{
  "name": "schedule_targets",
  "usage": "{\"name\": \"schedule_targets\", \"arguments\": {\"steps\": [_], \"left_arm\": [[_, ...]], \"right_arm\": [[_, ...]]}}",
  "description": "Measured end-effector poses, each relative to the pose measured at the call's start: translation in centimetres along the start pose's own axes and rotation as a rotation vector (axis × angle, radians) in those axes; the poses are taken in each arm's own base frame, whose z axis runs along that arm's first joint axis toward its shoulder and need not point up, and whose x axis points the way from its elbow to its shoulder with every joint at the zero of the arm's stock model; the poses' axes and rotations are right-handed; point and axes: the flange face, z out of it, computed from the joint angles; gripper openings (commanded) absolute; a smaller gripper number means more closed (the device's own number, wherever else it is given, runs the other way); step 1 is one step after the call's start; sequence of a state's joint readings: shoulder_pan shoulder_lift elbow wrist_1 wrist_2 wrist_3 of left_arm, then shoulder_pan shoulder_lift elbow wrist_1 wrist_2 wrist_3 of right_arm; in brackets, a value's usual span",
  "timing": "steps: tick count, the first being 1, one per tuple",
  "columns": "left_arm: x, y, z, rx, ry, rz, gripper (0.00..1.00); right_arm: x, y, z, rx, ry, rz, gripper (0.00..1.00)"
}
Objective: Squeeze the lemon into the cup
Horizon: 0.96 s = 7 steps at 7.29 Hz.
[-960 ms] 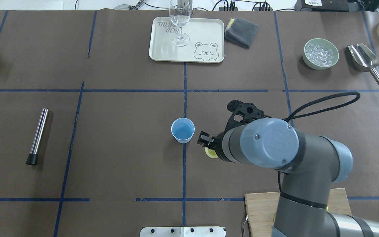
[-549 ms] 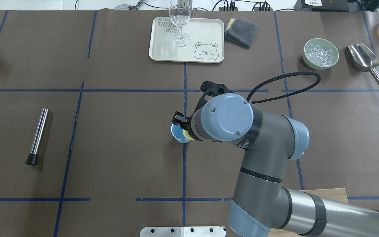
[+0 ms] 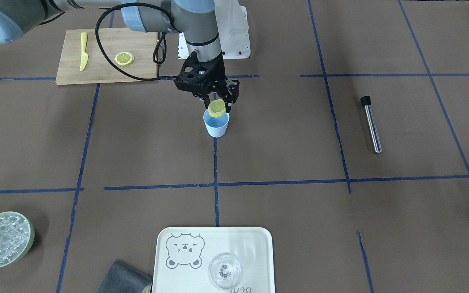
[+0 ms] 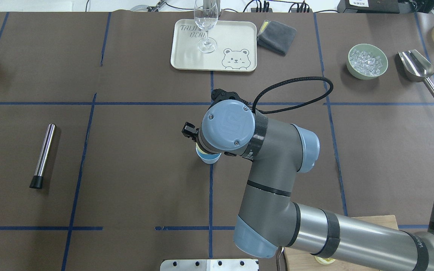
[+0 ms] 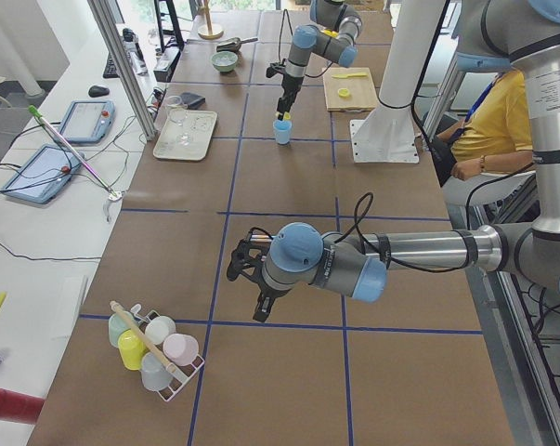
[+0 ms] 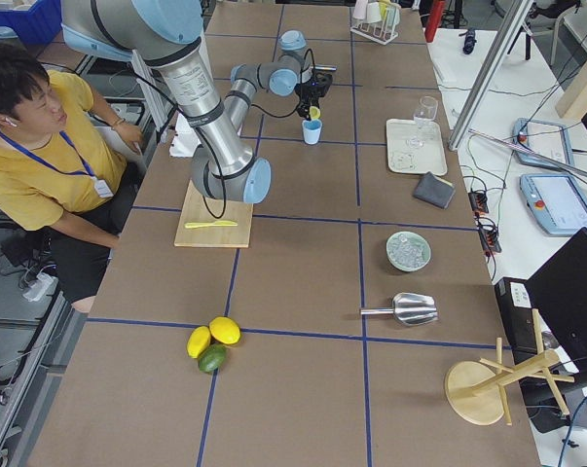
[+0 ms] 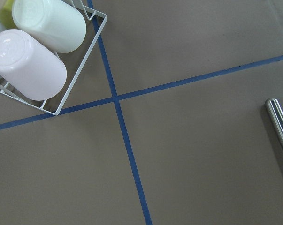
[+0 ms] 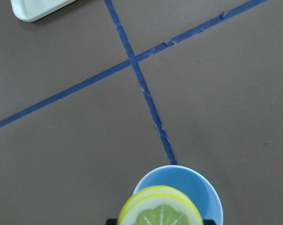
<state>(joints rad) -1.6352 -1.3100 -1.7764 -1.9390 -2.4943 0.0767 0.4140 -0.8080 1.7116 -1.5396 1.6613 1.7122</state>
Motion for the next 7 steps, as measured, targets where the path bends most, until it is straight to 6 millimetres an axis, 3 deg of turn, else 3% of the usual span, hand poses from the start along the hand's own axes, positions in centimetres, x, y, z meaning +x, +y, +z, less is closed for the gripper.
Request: {"name": "schedule_targets", "arguments": {"steps": [4, 7], "left_arm": [[0.05, -0.03, -0.04, 0.001, 0.000, 0.001, 1.00], [0.06, -0.08, -0.05, 0.001, 0.000, 0.002, 1.00]], "right_arm": [[0.32, -0.14, 0.93, 0.002, 0.012, 0.002, 0.72], [0.50, -0.20, 1.26, 0.003, 0.018, 0.002, 0.91]]}}
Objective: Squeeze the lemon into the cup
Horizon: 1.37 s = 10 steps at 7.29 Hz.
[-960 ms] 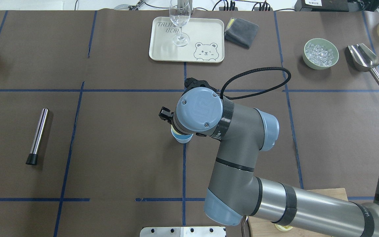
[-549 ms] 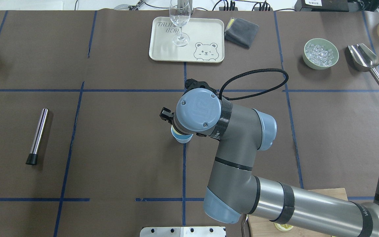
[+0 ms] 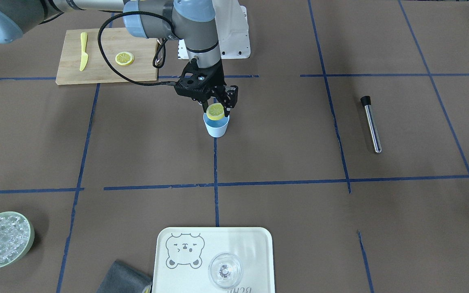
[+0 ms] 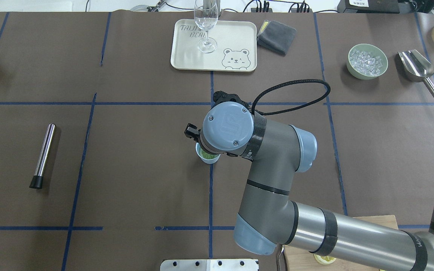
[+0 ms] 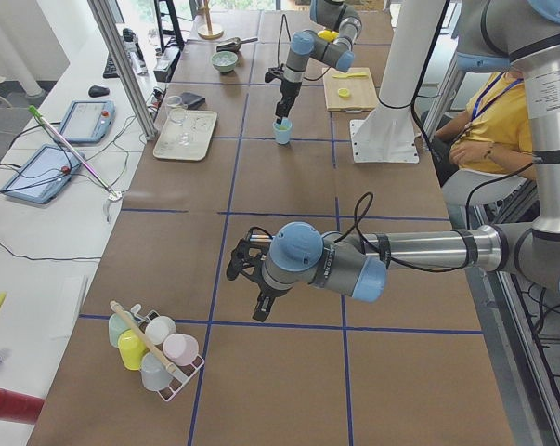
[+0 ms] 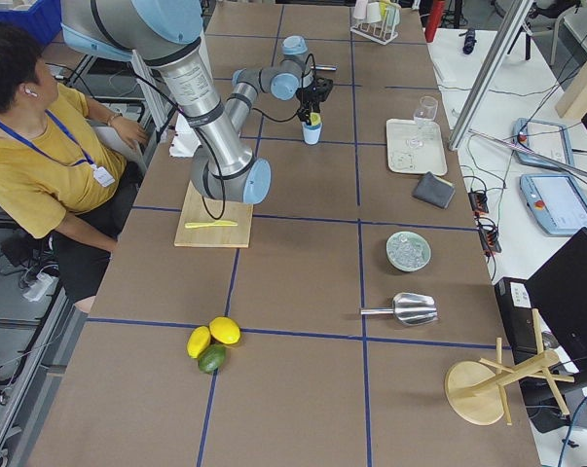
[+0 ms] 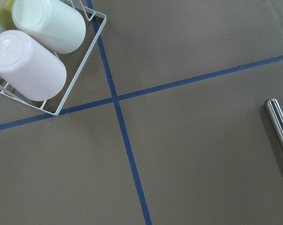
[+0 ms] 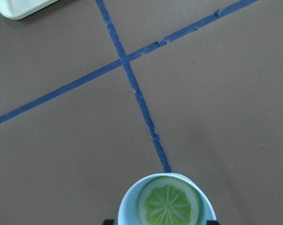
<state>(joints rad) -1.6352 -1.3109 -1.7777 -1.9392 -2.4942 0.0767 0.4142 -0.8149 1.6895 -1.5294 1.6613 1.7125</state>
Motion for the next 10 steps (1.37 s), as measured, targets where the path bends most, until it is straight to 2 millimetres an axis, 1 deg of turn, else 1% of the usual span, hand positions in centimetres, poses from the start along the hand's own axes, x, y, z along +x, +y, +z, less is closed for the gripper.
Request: {"name": "schedule_targets", "arguments": {"steps": [1, 2, 3, 4, 5, 6, 7, 8, 10], "left_arm": [[0.0, -0.1, 0.0, 0.000, 0.000, 0.001, 1.00], [0.0, -0.1, 0.0, 0.001, 0.000, -0.001, 0.94], [0.2, -0.6, 0.3, -0.002, 0.002, -0.015, 0.93], [0.9, -2.0, 1.0, -0.011, 0.007, -0.041, 0.94], [2.6, -4.4, 2.6, -0.031, 0.020, -0.050, 1.00], [5.2, -7.0, 5.0, -0.061, 0.035, -0.048, 1.00], [8.4, -9.2, 8.0, -0.088, 0.029, -0.052, 1.00], [11.6, -10.4, 11.0, -0.098, 0.014, -0.070, 0.98], [17.7, -12.5, 16.7, -0.136, 0.021, -0.167, 0.95]], "right_arm": [[0.0, 0.0, 0.1, 0.000, 0.002, -0.001, 1.00], [0.0, -0.1, 0.0, -0.004, 0.000, -0.002, 1.00], [0.2, -0.7, -0.5, -0.024, -0.002, 0.001, 1.00], [1.3, -2.3, -1.3, -0.055, -0.004, 0.008, 1.00], [3.9, -4.6, -2.7, -0.075, -0.009, -0.009, 1.00], [7.0, -7.2, -4.2, -0.086, -0.011, -0.054, 1.00], [10.6, -10.2, -5.3, -0.096, 0.001, -0.103, 1.00], [14.3, -13.3, -6.2, -0.107, 0.020, -0.152, 1.00], [21.6, -18.8, -7.5, -0.126, 0.061, -0.247, 1.00]]}}
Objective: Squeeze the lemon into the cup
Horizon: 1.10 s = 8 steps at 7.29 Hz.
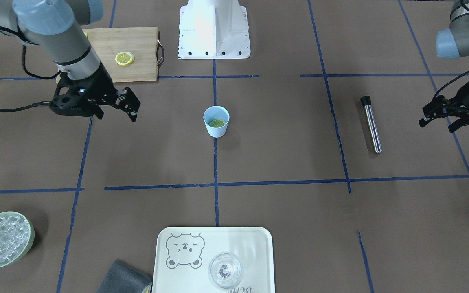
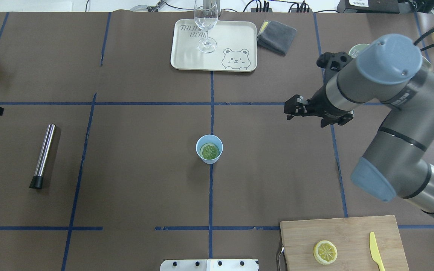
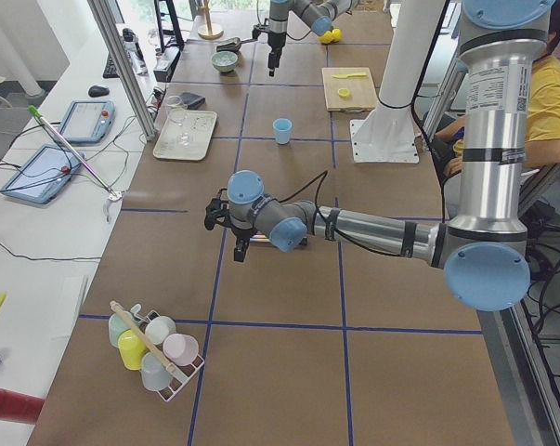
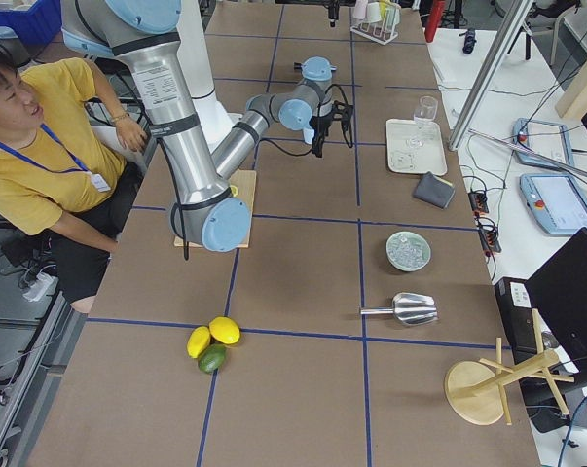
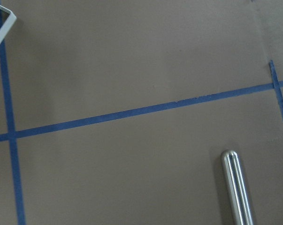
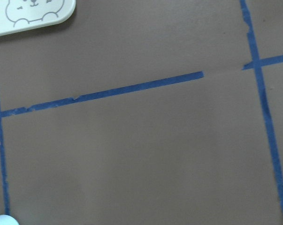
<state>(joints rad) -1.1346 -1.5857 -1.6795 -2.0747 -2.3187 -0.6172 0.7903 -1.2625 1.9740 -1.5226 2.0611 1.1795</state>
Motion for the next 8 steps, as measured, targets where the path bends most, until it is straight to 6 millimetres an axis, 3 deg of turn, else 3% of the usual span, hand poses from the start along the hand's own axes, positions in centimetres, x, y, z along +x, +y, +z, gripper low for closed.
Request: {"name": "schedule_targets", "arguments": {"steps": [2, 3, 5, 6, 7, 8], "left_arm": [[4.3, -0.2, 5.3, -0.054, -0.022, -0.060, 0.93], [5.5, 0.1, 7.4, -0.061, -0.050, -0.070, 0.92], [7.1, 0.6, 10.3, -0.087, -0.077, -0.061, 0.85], [7.7, 1.0, 11.1, -0.100, -0.079, -0.050, 0.75], [8.0, 1.3, 11.6, -0.107, -0.080, -0.042, 0.55], [8.0, 1.6, 11.7, -0.112, -0.081, -0.037, 0.12]], "right_arm": [[7.2, -2.2, -0.9, -0.024, 0.014, -0.072, 1.00], [9.6, -2.7, -1.3, -0.032, 0.018, -0.090, 1.00], [12.5, -3.2, -1.6, -0.041, 0.028, -0.107, 1.00], [13.1, -3.3, -1.7, -0.041, 0.032, -0.112, 1.00], [13.3, -3.3, -1.7, -0.041, 0.033, -0.114, 1.00], [13.4, -3.3, -1.8, -0.043, 0.031, -0.115, 1.00]]}}
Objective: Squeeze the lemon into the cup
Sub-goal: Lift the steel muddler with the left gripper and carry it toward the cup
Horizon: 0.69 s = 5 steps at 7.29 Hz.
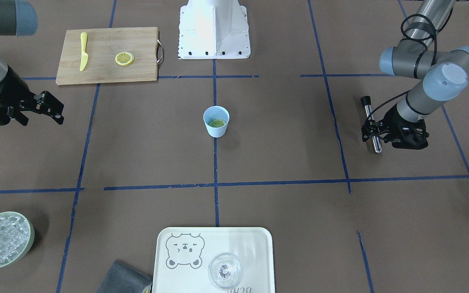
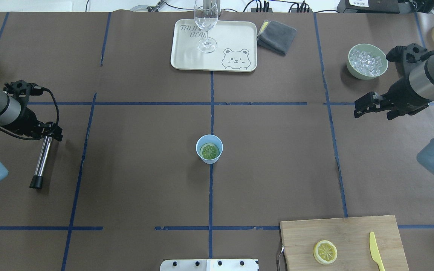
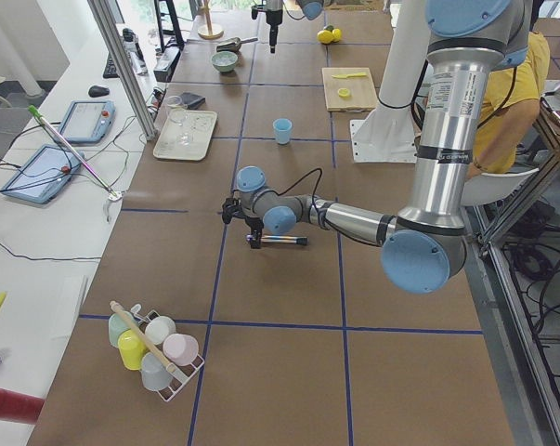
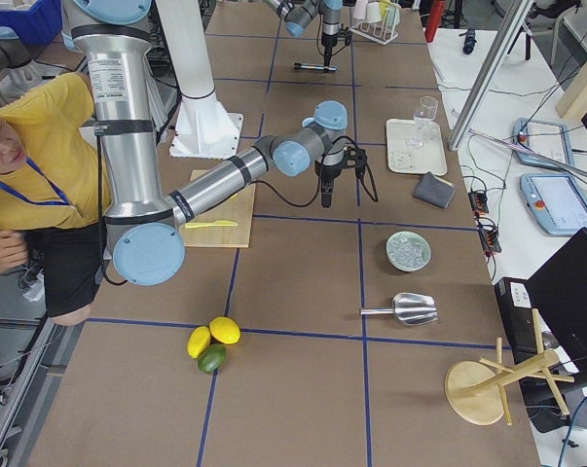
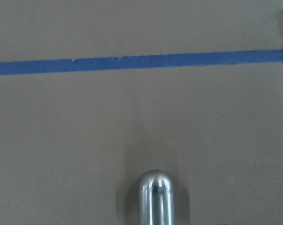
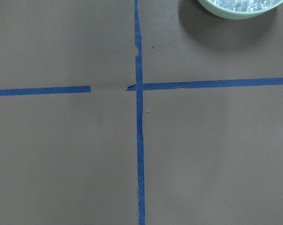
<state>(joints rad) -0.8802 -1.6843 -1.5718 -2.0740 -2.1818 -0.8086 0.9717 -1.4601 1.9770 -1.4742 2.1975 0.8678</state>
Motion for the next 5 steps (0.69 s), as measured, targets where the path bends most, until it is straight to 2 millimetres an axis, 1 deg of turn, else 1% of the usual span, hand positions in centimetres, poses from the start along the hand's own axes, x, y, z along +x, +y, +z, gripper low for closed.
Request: {"name": "schedule_targets", "arguments": {"steps": [1, 4, 5], "left_arm": [[0.0, 0.1, 0.0, -0.001, 0.000, 0.003, 0.00], [0.4, 0.2, -0.5, 0.000, 0.000, 0.005, 0.00], [1.2, 0.0, -1.6, 0.016, 0.012, 0.014, 0.00]], "right_arm": [[0.0, 0.0, -0.1, -0.004, -0.005, 0.001, 1.00], [0.3, -0.1, -0.4, -0.010, -0.015, 0.006, 1.00], [0.4, -0.2, -0.5, -0.011, -0.018, 0.009, 1.00]]}}
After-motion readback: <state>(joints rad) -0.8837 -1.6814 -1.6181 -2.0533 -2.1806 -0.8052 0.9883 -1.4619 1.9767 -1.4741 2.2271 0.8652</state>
